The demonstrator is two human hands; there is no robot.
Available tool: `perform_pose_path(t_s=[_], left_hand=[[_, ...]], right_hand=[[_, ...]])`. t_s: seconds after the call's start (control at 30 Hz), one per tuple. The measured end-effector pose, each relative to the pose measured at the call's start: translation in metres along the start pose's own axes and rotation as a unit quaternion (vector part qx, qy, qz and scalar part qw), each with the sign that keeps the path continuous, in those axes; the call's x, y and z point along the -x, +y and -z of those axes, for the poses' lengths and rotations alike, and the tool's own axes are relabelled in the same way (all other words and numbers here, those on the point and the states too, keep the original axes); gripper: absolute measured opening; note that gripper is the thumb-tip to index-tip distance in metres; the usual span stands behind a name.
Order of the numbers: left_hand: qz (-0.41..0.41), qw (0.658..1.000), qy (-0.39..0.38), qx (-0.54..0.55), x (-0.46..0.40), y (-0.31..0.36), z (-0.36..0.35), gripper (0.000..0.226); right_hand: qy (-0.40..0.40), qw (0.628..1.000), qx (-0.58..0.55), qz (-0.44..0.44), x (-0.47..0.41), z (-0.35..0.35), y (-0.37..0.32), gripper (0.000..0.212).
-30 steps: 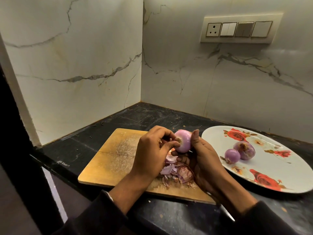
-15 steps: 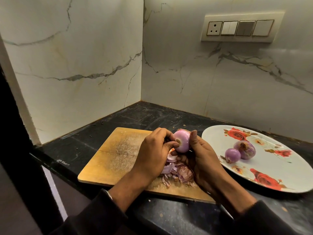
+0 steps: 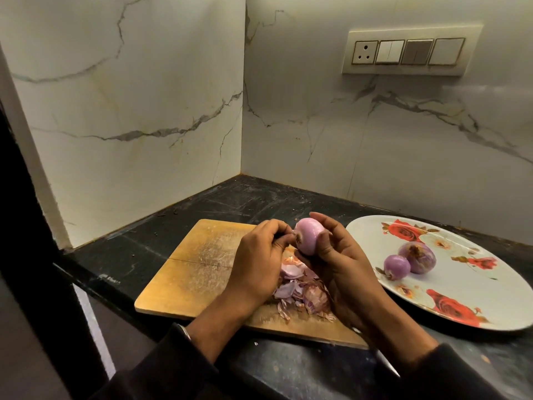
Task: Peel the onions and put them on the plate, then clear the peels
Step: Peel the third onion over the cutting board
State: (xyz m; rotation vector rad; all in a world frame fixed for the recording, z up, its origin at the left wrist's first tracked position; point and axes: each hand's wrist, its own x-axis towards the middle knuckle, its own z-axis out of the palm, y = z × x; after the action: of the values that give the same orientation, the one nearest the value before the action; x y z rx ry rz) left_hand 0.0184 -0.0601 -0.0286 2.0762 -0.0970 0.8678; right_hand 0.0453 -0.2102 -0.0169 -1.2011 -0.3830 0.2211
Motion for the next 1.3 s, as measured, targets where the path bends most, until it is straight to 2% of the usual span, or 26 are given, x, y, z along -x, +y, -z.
perform_pose_path(t_s=[0.17, 0.3, 0.43, 0.6, 0.73, 0.93, 1.17, 1.3], left_hand=[[0.024, 1.0, 0.002, 0.02, 0.0, 0.003, 0.004, 0.016], [0.032, 0.998, -0.027, 0.05, -0.001, 0.005, 0.007, 0.02], [0.045, 0.994, -0.043, 0.094, 0.0, 0.009, 0.01, 0.016], [0.03, 0.992, -0.026, 0.122, 0.003, 0.013, 0.014, 0.034], [0.024, 0.994, -0.011, 0.107, 0.003, 0.011, 0.012, 0.026], [0.021, 0.996, -0.004, 0.083, 0.002, 0.01, 0.01, 0.021], [0.016, 0.998, 0.024, 0.063, 0.001, 0.01, 0.011, 0.019], [0.057, 0.996, 0.023, 0.066, 0.0, 0.006, 0.008, 0.011]], right_hand=[[-0.019, 0.999, 0.033, 0.018, 0.003, 0.002, -0.001, 0.043], [-0.039, 0.988, 0.13, 0.079, 0.002, 0.006, 0.001, 0.043], [-0.042, 0.958, 0.257, 0.119, -0.001, 0.013, -0.003, 0.057], [-0.056, 0.973, 0.204, 0.094, 0.0, 0.012, -0.005, 0.063], [-0.028, 0.976, 0.19, 0.106, 0.002, 0.01, -0.005, 0.054], [-0.01, 0.977, 0.186, 0.1, 0.0, 0.011, -0.002, 0.064], [-0.022, 0.978, 0.173, 0.112, 0.002, 0.004, 0.003, 0.062], [-0.049, 0.989, 0.109, 0.086, 0.003, 0.005, 0.003, 0.059]])
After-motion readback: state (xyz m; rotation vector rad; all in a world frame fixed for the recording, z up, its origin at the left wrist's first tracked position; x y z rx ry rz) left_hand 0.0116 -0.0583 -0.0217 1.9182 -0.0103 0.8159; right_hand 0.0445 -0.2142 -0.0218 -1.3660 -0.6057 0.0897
